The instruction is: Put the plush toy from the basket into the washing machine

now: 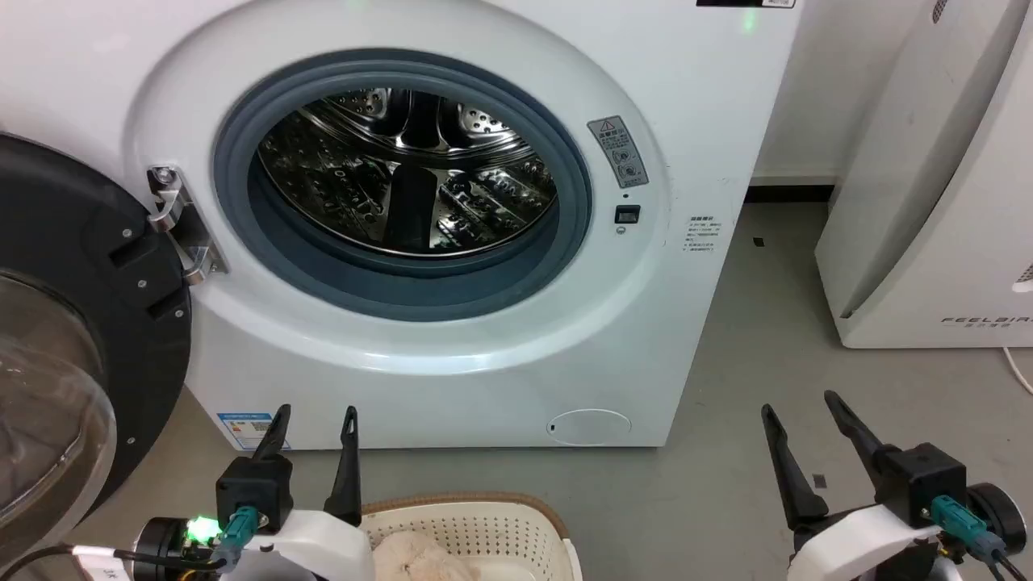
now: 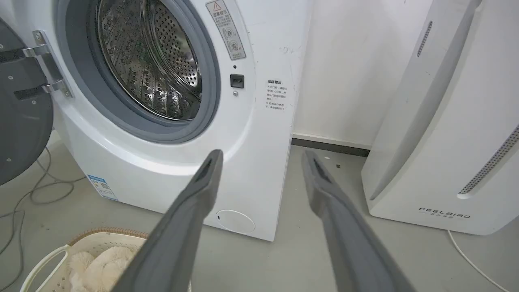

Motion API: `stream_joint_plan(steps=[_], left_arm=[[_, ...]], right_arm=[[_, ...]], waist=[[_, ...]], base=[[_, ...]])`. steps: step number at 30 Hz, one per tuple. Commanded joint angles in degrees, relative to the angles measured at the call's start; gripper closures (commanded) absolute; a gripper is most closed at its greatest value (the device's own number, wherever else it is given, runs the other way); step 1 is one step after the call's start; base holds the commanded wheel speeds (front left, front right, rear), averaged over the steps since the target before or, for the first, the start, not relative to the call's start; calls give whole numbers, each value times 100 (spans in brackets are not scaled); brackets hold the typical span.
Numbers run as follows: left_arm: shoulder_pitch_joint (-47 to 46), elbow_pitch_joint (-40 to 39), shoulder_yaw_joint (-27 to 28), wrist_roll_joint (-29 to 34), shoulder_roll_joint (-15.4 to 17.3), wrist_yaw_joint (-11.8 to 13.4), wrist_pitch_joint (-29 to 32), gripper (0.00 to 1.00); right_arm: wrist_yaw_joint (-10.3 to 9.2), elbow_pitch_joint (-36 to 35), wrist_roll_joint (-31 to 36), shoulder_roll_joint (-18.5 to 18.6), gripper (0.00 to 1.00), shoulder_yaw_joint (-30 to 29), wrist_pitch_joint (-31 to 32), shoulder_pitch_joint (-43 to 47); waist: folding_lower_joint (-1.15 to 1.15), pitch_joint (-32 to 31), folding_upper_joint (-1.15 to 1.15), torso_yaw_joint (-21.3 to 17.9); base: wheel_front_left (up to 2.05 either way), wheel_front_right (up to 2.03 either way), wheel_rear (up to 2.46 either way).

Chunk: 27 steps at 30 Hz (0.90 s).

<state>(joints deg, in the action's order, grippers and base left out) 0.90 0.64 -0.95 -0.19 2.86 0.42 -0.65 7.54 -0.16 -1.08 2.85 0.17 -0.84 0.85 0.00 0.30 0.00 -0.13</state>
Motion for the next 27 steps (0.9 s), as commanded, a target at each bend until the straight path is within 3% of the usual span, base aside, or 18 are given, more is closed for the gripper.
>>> stream_joint_plan(steps=[1,27], left_arm=[[-12,47,-25,-34,1,36,-67,0],[-422,792,-306,-151,97,23,-228,0]], right_arm=[[0,-16,-37,0,0,6,-61,15],[-2,-268,-6,1,0,8,-371,-167]], waist=[[0,14,0,-5],[0,594,0,-185]], base=[[0,0,0],[0,0,0]])
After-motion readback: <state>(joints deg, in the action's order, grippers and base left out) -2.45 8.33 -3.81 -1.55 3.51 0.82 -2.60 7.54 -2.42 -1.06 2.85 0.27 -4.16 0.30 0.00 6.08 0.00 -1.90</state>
